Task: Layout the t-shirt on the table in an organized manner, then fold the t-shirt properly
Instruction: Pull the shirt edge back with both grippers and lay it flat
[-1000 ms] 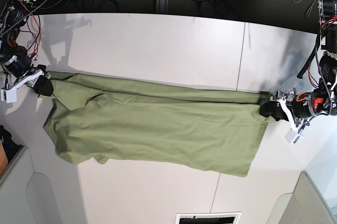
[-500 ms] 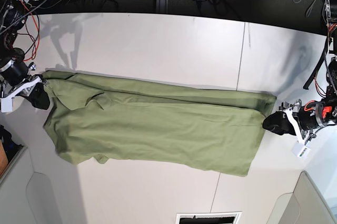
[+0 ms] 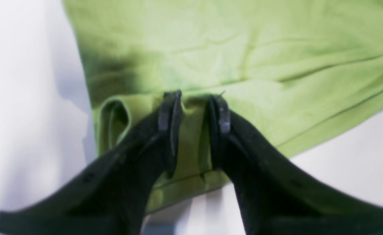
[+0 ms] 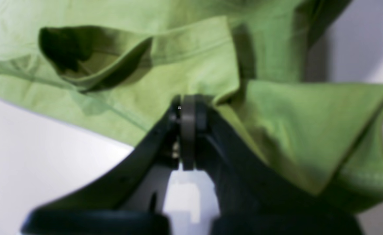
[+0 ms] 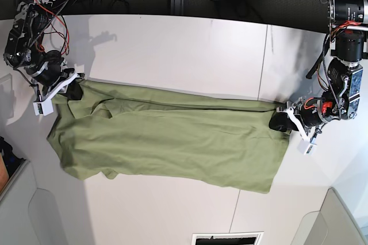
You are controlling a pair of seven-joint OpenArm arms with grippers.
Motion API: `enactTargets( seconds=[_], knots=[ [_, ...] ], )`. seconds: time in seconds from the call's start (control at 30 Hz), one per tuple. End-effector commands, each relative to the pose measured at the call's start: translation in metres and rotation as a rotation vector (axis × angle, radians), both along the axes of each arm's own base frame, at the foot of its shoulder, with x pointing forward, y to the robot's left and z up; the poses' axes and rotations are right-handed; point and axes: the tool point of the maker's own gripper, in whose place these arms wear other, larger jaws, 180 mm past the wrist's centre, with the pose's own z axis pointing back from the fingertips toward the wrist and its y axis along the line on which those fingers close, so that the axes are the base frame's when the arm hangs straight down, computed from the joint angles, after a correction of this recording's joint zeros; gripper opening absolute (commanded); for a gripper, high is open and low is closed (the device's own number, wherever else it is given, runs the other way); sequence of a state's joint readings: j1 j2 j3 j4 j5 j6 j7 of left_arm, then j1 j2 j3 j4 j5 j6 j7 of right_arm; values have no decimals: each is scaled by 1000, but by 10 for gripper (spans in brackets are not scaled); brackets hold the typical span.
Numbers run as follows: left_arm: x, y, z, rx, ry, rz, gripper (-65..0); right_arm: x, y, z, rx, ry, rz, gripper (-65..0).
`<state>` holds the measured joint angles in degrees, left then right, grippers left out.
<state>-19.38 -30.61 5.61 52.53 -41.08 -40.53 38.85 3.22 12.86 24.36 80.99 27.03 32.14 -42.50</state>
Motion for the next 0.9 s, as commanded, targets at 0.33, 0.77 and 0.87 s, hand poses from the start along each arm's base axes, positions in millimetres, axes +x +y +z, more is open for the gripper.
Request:
enactTargets(
  seconds=[0.33,0.77,0.87],
  knots=[
    [-61,21,4,63,134,-91,-492,-41,7,2,14,41,43,-650],
    [-158,-10,2,89,200,-290,-491,-116,14,6,-40,94,88,-650],
    [-171,-17,4,84,199,-316,-491,-125,10,9,-55,96,84,-650]
  ],
)
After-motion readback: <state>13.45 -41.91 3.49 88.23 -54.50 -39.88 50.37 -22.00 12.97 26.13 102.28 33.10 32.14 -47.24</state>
